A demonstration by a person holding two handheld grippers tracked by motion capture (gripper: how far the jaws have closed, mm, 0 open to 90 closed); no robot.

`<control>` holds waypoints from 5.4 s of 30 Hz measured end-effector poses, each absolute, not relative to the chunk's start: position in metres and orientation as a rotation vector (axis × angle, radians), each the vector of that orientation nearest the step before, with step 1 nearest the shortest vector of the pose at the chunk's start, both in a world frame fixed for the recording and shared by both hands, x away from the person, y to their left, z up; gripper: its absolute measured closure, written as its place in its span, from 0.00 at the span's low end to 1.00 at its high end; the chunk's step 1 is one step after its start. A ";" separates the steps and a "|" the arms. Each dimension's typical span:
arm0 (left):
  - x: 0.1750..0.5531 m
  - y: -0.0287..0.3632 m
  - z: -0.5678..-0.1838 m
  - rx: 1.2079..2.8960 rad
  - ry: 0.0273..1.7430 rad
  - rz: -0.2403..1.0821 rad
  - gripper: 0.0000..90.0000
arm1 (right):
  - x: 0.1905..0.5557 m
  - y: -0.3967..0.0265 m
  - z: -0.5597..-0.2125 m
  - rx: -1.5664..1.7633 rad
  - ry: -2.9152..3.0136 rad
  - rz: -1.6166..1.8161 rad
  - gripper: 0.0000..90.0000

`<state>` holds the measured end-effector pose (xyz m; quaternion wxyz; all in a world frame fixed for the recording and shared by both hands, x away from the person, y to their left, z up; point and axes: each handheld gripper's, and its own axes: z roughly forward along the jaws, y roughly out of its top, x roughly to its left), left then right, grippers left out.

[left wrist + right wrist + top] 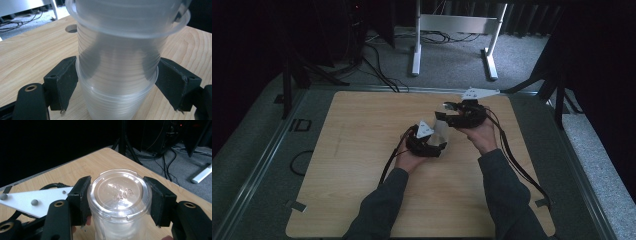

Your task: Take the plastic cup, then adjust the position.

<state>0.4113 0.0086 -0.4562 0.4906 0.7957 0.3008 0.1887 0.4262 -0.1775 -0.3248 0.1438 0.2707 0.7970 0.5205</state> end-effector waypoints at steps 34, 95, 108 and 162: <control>0.404 0.020 -0.444 1.902 0.728 0.483 0.26 | 0.408 -0.198 -0.282 0.725 2.216 1.643 0.46; 0.357 0.091 -0.432 1.792 0.674 0.286 0.40 | 0.361 -0.223 -0.336 0.761 2.366 1.607 0.46; 0.343 0.091 -0.432 1.789 0.662 0.260 0.33 | 0.361 -0.218 -0.349 0.779 2.387 1.622 0.46; 0.335 0.030 -0.425 1.867 0.553 0.311 0.17 | 0.358 -0.188 -0.363 0.781 2.423 1.723 0.46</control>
